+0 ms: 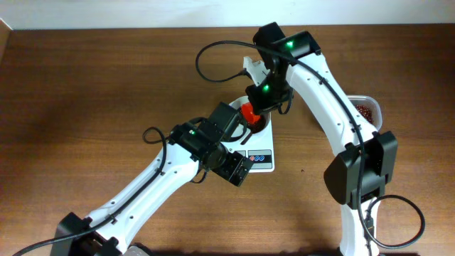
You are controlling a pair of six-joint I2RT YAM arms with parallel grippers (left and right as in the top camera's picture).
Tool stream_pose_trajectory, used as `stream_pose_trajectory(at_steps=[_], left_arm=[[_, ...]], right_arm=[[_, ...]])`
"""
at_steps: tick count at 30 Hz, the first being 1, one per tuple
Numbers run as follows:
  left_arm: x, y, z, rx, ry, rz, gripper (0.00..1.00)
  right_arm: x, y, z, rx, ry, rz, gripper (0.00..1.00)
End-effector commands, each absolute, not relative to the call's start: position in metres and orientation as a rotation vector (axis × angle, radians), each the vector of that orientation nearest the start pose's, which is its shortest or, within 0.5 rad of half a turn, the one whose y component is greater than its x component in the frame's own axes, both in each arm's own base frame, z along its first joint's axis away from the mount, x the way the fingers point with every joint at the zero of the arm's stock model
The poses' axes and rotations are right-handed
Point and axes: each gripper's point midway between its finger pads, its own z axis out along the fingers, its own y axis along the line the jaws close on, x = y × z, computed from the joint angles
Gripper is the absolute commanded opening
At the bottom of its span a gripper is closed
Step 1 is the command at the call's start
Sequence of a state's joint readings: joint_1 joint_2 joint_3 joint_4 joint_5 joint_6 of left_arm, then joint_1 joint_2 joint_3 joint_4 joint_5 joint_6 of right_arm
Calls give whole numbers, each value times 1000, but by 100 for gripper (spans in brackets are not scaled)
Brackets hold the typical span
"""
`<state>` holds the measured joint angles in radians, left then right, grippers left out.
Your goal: Scoop item into bowl and weigh 50g on scale
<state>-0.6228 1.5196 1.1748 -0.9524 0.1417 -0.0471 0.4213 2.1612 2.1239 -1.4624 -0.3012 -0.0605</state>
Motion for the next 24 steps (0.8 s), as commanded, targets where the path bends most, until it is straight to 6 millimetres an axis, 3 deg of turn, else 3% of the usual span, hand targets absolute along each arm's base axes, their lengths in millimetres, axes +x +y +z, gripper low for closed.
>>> stream_pose_trajectory(at_steps=[1, 5, 15, 24], left_arm=[[249, -207, 117, 840, 2782, -320, 99], [249, -207, 117, 840, 2782, -320, 99], [249, -207, 117, 840, 2782, -320, 99], [249, -207, 117, 840, 2782, -320, 99]], right_arm=[[354, 230, 150, -786, 3033, 589, 4], [364, 234, 151, -779, 2986, 593, 4], [346, 248, 153, -829, 3010, 649, 4], [359, 254, 154, -832, 2945, 654, 4]])
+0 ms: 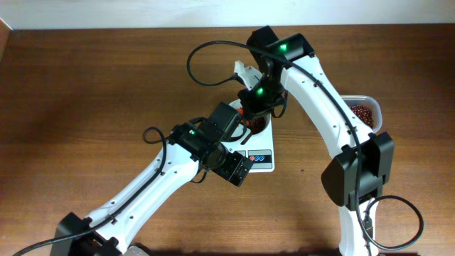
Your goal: Scoop item into bowl and weigh 50g on scale
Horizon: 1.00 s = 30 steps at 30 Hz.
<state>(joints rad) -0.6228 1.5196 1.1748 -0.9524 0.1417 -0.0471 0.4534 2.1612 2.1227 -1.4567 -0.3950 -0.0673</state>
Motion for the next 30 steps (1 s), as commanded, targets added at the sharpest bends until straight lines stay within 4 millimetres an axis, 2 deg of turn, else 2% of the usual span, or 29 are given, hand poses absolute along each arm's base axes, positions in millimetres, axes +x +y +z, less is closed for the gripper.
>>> stream_pose_trajectory(at_steps=[1, 2, 4, 5, 7, 11, 16, 19, 22, 26, 30], left_arm=[[249, -207, 117, 840, 2782, -321, 99], [249, -207, 117, 840, 2782, -321, 99], [249, -207, 117, 840, 2782, -321, 99], [249, -207, 117, 840, 2782, -321, 99], [249, -207, 117, 840, 2782, -321, 99], [249, -207, 117, 840, 2782, -321, 99], [249, -207, 117, 840, 2782, -321, 99], [249, -207, 117, 840, 2782, -321, 99], [249, -207, 117, 840, 2782, -320, 99], [249, -207, 117, 840, 2782, -320, 99], [249, -207, 117, 840, 2782, -321, 99]], right_arm=[[362, 256, 154, -833, 2931, 655, 4], [363, 256, 154, -833, 2927, 653, 4], [363, 242, 141, -828, 2972, 529, 4], [361, 241, 136, -827, 2983, 530, 4], [365, 245, 136, -828, 2962, 550, 4], [362, 261, 143, -832, 2926, 704, 4], [360, 263, 144, -832, 2926, 727, 4], [368, 251, 141, -808, 2933, 653, 4], [384, 242, 166, -758, 2881, 655, 4], [389, 228, 200, -719, 2853, 649, 4], [397, 213, 206, -668, 2845, 643, 4]])
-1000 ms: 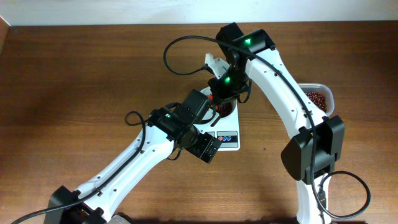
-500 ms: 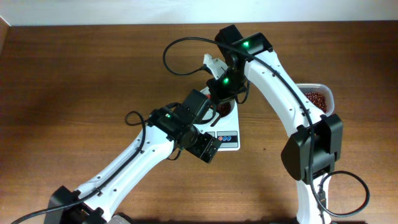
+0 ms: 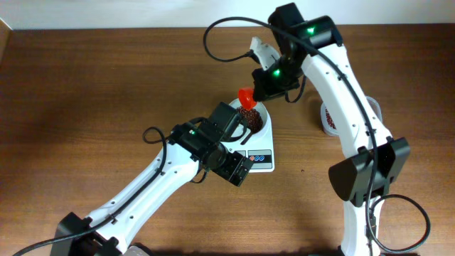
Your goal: Scoop item into bowl and weigh 50g on scale
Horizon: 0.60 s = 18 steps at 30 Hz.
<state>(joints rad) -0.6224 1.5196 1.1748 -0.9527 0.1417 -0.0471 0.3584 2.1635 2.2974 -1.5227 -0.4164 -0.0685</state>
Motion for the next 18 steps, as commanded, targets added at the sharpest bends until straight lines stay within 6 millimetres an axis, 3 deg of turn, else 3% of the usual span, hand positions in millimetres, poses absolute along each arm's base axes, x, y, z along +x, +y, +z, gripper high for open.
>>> stream_pose_trajectory(at_steps=[1, 7, 10, 14, 17, 18], left_arm=[[249, -207, 117, 840, 2782, -320, 99], [249, -207, 117, 840, 2782, -320, 99], [249, -207, 117, 840, 2782, -320, 99], [249, -207, 117, 840, 2782, -321, 99], [249, -207, 117, 840, 2782, -321, 99], [249, -207, 117, 840, 2782, -320, 99]], right_arm=[[398, 213, 207, -666, 2844, 643, 4], [404, 209, 207, -649, 2830, 635, 4], [417, 177, 207, -528, 2848, 624, 4], [438, 83, 204, -206, 2888, 592, 4], [426, 25, 200, 16, 2952, 579, 4], [419, -13, 193, 232, 3006, 443, 4]])
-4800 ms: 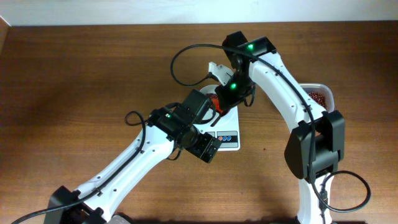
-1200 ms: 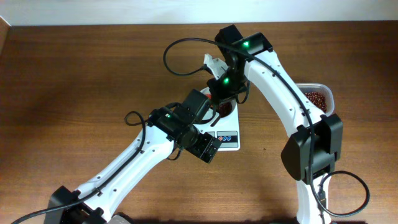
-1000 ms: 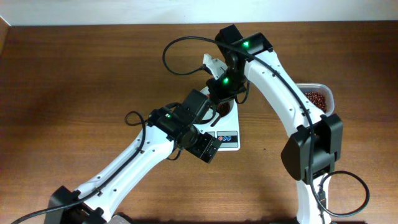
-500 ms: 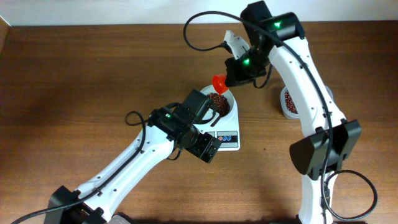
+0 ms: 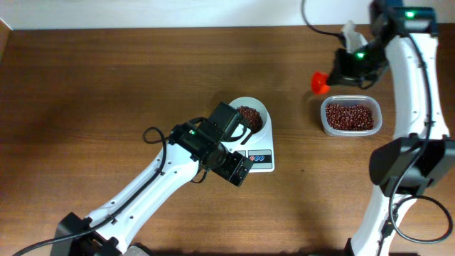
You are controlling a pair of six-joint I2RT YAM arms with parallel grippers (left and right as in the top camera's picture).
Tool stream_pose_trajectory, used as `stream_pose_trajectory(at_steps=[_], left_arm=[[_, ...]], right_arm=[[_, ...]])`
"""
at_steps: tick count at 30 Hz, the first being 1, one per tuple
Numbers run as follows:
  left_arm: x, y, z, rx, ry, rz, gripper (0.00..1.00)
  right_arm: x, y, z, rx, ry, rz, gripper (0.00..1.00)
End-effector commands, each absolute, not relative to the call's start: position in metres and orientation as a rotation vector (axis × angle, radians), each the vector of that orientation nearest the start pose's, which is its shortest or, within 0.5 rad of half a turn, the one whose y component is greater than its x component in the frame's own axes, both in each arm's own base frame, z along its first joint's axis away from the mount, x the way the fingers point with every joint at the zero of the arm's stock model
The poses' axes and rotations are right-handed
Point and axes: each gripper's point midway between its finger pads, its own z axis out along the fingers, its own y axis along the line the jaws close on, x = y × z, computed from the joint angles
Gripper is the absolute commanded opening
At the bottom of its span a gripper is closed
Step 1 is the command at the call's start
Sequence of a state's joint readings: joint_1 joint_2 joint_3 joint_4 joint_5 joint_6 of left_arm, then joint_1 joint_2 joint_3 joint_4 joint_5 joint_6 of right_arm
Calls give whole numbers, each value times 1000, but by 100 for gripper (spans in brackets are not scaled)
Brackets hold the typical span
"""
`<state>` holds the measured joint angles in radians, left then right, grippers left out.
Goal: Scoop item into bowl and weigh 50g on scale
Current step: 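Carry scoop with right gripper back to the bean tub, then release the red scoop into the tub and raise right gripper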
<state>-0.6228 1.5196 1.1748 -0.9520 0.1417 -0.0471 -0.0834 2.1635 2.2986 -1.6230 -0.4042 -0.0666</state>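
Observation:
A white bowl [image 5: 260, 108] holding red-brown beans [image 5: 249, 115] sits on the white scale [image 5: 261, 158] at the table's middle. My left gripper [image 5: 239, 127] is at the bowl's left rim and looks shut on it. At the far right, my right gripper [image 5: 335, 75] is shut on the handle of a red scoop [image 5: 320, 82]. The scoop hangs just up and left of a clear container of beans [image 5: 349, 116]. Whether the scoop holds anything cannot be told.
The scale's display and buttons [image 5: 258, 156] face the front. The right arm's base column [image 5: 405, 167] stands at the right edge, below the container. Brown tabletop [image 5: 99, 92] spreads to the left and front.
My right gripper has moved with the red scoop from the bowl's far rim to the right, beside the bean container, which now shows in full. The left gripper and the bowl stayed put.
First the right gripper held the red scoop over the bowl on the scale, then lower in the bowl. Later the scoop was at the bowl's far rim, with beans showing in the bowl. Now it is by the container. The left gripper kept to the bowl's rim throughout.

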Motion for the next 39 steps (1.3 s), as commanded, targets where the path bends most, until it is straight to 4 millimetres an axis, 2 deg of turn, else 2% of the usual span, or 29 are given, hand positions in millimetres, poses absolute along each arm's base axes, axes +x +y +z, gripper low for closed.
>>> stream_pose_trajectory(at_steps=[1, 2, 5, 7, 9, 10, 11, 12, 14, 15, 17, 19, 21, 24, 27, 30, 34, 36, 38, 39], left_arm=[[249, -207, 117, 840, 2782, -321, 99], [249, -207, 117, 840, 2782, -320, 99], [249, -207, 117, 840, 2782, -320, 99], [249, -207, 117, 839, 2782, -320, 99], [249, -207, 117, 840, 2782, -321, 99], [249, -207, 117, 840, 2782, -321, 99], [249, -207, 117, 840, 2782, -321, 99], [249, -207, 117, 840, 2782, -321, 99], [249, -207, 117, 840, 2782, -321, 99], [249, -207, 117, 840, 2782, -320, 99], [249, -207, 117, 840, 2782, -320, 99], [249, -207, 117, 840, 2782, -320, 99], [249, -207, 117, 840, 2782, -321, 99], [249, -207, 117, 840, 2782, -321, 99], [249, -207, 117, 840, 2782, -320, 99], [249, -207, 117, 840, 2782, -321, 99], [249, -207, 117, 840, 2782, -320, 99], [249, -207, 117, 840, 2782, -320, 99], [249, -207, 117, 840, 2782, -320, 99], [249, -207, 117, 840, 2782, -320, 99]], right_arm=[[415, -31, 188, 355, 3022, 384, 4], [409, -35, 182, 396, 3050, 394, 4], [395, -32, 156, 421, 3140, 409, 4], [386, -24, 120, 446, 3194, 481, 4], [389, -24, 105, 444, 3188, 484, 4], [391, -25, 102, 440, 3180, 481, 8], [393, -27, 101, 439, 3173, 466, 15], [394, -30, 103, 440, 3166, 453, 38], [398, -34, 107, 449, 3147, 449, 61], [401, -37, 109, 447, 3133, 436, 68], [404, -55, 110, 437, 3132, 272, 82], [405, -65, 109, 432, 3128, 174, 91], [411, -70, 108, 414, 3107, 144, 95], [422, -73, 110, 401, 3062, 126, 97], [428, -98, 117, 403, 3026, -91, 97], [437, -103, 119, 400, 2985, -118, 99], [477, -110, 128, 385, 2816, -121, 99], [506, -90, 137, 325, 2710, 69, 99], [528, -62, 151, 36, 2607, 248, 99], [535, -54, 157, -17, 2560, 299, 99]])
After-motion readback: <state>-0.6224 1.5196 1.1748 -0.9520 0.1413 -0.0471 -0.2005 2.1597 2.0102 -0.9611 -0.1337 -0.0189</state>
